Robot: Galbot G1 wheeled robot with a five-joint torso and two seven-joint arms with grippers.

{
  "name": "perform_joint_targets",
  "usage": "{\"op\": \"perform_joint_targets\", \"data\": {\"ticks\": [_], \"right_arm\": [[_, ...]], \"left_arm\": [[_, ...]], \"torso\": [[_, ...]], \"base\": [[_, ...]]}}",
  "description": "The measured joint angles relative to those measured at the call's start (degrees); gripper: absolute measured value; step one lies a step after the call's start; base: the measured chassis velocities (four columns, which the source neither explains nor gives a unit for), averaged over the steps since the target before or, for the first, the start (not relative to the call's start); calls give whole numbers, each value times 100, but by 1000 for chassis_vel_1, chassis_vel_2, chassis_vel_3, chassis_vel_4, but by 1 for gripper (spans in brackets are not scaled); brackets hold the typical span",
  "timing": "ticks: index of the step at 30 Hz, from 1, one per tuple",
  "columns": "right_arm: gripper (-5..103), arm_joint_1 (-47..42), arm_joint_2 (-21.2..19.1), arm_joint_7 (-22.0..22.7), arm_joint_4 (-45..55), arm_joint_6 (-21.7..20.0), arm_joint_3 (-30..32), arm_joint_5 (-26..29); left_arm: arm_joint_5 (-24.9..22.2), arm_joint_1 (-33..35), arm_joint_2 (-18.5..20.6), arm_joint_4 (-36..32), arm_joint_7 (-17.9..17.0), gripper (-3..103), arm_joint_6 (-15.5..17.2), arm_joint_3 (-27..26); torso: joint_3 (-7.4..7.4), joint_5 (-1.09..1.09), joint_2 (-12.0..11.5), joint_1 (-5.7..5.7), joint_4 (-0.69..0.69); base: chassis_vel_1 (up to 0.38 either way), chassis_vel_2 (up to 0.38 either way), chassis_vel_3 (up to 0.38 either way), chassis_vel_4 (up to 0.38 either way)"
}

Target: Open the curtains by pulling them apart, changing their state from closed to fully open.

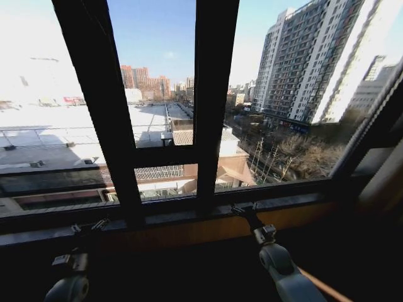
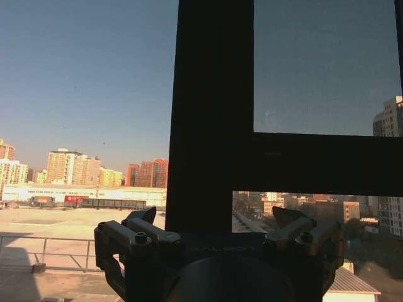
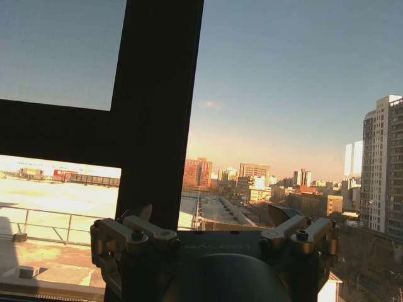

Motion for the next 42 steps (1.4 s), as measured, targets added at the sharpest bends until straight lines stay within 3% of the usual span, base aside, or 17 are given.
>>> {"op": "perform_joint_targets", "data": {"ticks": [9, 25, 42], "right_arm": [[100, 0, -1, 1, 0, 0, 1, 0], [100, -1, 0, 0, 0, 0, -1, 0], [100, 2, 0, 0, 0, 0, -1, 0]], "left_arm": [[0, 0, 0, 0, 0, 100, 0, 1], [0, 2, 1, 1, -2, 100, 0, -3], [0, 0, 0, 1, -2, 100, 0, -1]], "torso": [[-1, 0, 1, -2, 1], [-3, -3, 5, -6, 1], [-1, 0, 0, -2, 2]], "base": [[17, -358, 35, 374], [285, -246, -299, 258], [-59, -37, 46, 34]]}}
